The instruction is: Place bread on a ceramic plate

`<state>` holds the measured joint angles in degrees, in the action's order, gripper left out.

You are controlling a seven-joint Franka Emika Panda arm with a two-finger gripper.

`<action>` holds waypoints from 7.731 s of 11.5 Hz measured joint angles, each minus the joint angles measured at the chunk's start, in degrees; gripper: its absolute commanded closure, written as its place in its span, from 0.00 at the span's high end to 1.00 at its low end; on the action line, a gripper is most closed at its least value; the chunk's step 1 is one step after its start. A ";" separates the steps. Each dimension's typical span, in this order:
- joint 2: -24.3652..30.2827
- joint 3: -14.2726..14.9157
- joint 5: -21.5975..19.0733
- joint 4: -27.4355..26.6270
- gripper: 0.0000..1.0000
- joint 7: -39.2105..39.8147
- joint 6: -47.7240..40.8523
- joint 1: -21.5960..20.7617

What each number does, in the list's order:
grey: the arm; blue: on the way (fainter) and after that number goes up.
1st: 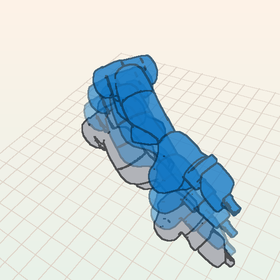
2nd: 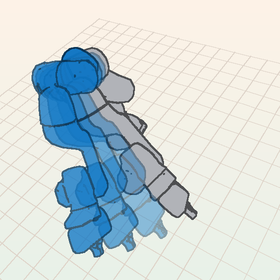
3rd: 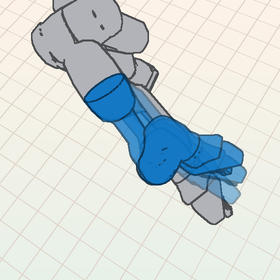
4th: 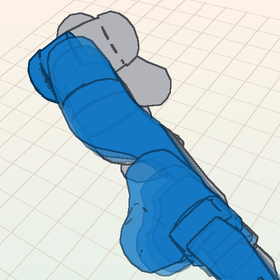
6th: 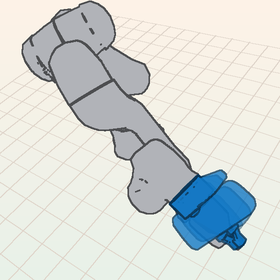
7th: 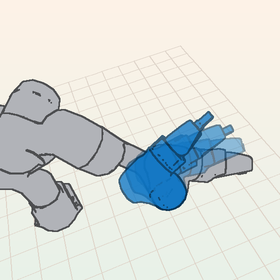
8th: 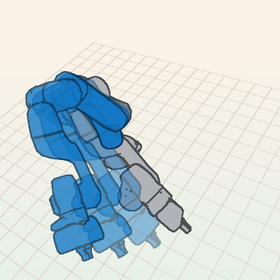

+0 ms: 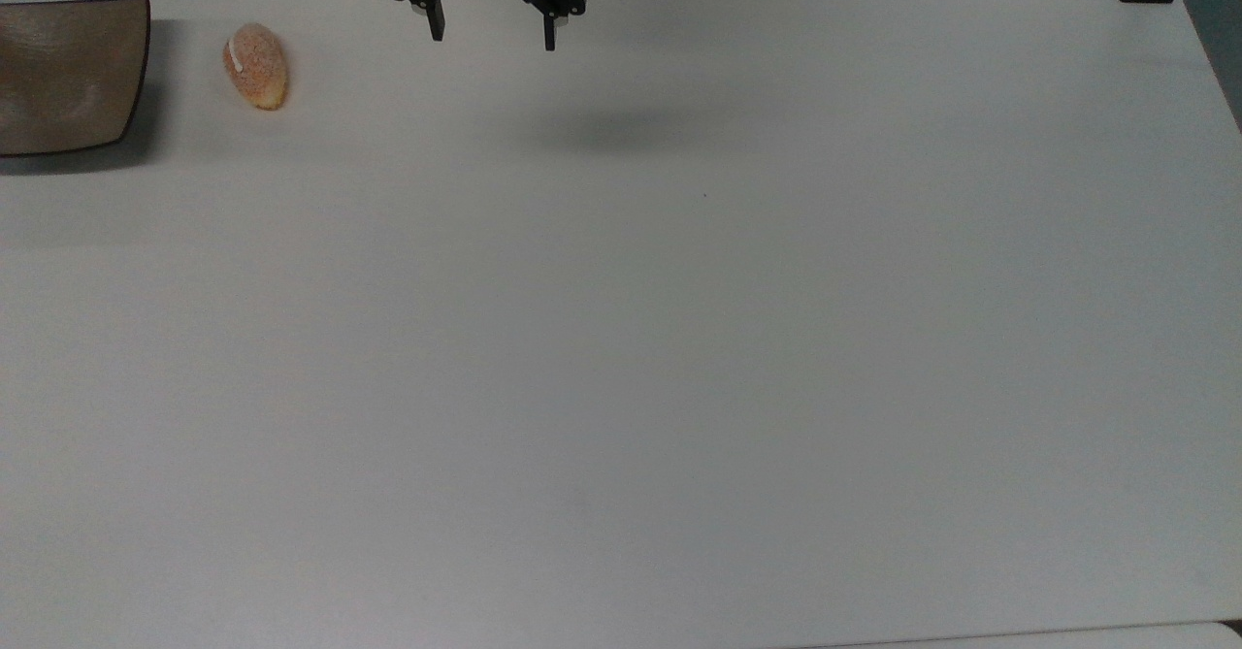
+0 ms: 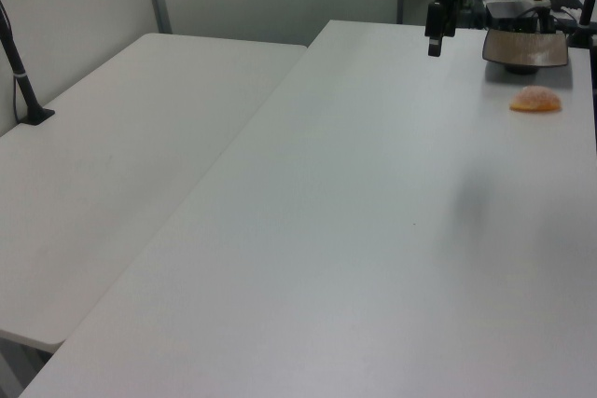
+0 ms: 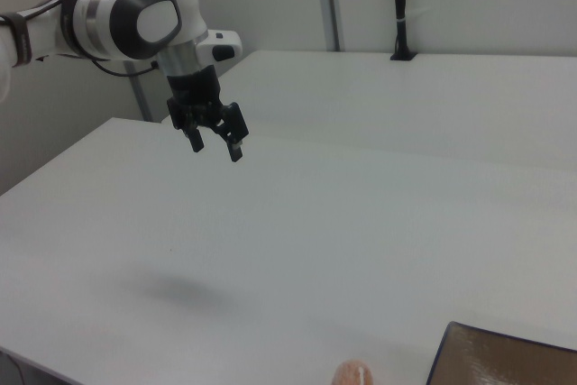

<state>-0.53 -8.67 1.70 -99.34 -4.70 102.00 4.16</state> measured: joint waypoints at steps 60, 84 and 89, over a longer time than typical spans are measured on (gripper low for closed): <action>-6.79 28.71 12.85 -12.42 0.42 39.14 19.74 5.53; -0.58 26.29 -9.20 -4.66 1.00 26.03 8.69 6.02; 0.73 13.56 -6.28 -2.96 1.00 11.41 5.61 5.72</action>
<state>0.20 4.89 -4.58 -102.30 6.71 107.61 9.88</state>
